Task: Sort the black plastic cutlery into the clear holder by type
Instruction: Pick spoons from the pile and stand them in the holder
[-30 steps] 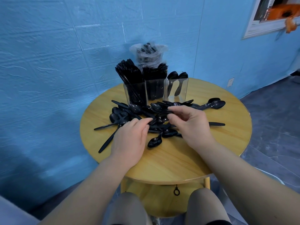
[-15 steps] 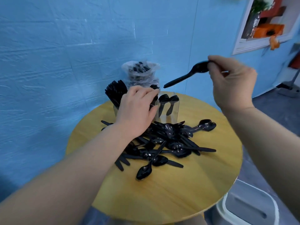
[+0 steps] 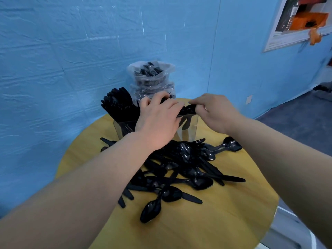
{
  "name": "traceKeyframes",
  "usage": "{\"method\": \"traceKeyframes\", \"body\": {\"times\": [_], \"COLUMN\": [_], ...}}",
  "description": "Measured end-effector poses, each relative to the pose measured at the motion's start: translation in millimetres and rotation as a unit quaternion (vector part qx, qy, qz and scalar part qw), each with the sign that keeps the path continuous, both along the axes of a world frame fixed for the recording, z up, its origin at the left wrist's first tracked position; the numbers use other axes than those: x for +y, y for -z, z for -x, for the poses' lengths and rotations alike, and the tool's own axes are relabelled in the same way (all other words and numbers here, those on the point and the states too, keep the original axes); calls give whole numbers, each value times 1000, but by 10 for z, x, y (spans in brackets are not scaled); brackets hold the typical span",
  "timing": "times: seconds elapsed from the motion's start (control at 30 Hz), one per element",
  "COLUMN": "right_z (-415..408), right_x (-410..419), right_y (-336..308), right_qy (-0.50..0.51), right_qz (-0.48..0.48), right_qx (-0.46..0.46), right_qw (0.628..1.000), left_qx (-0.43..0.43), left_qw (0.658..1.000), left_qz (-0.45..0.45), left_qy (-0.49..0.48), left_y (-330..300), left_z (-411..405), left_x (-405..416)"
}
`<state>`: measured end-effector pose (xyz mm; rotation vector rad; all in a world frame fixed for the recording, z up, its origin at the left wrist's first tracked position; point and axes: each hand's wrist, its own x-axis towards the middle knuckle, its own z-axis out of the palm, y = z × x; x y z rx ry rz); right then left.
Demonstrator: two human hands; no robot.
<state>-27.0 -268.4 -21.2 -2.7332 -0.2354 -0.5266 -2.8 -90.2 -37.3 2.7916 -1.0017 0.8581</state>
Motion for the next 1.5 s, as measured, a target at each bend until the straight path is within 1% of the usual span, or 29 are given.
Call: {"method": "traceKeyframes", "body": {"times": [0.07,0.13,0.3,0.4,0.5,0.6,0.67,0.77,0.83,0.87,0.93,1.1,1.27,1.37,1.5], "right_z": [23,70,392,704,1003,1222,1311,1377,1416,1437,1474,1487,1543,1583,1565], "right_x": [-6,-27,37,207,415,590,688,823,882,899,911,910,885,777,613], "right_y": [34,63,129,295,524,733,831,915,934,940,945,957,918,905,912], "right_qy": [-12,2,26,14,-2,-6,22,66,70,69,72,82,123,143,171], "right_qz": [-6,-14,-64,-68,-74,-56,-37,49,90,95,82,43,-40,-86,-93], "right_qx": [24,20,-60,-84,-86,-63,-54,-66,-25,-8,-1,-16,-29,-38,-54], "right_qw": [1000,1000,996,994,994,996,998,994,993,993,994,996,991,985,979], "left_qx": [-4,-13,-34,-6,62,125,147,165,171,175,179,185,231,241,246], "left_qw": [1000,1000,998,996,993,986,983,980,978,977,976,974,957,951,942], "left_qz": [7,12,51,86,102,108,94,51,35,38,51,85,159,183,227], "left_qy": [4,7,18,25,6,-31,-58,-95,-110,-114,-116,-101,-71,-54,-36], "left_y": [18,35,104,216,378,555,642,715,738,745,752,746,730,735,746], "left_z": [-6,10,240,494,808,1134,1313,1490,1546,1558,1565,1579,1586,1576,1556], "left_x": [-2,4,129,314,525,735,830,873,878,885,897,908,919,931,945]}}
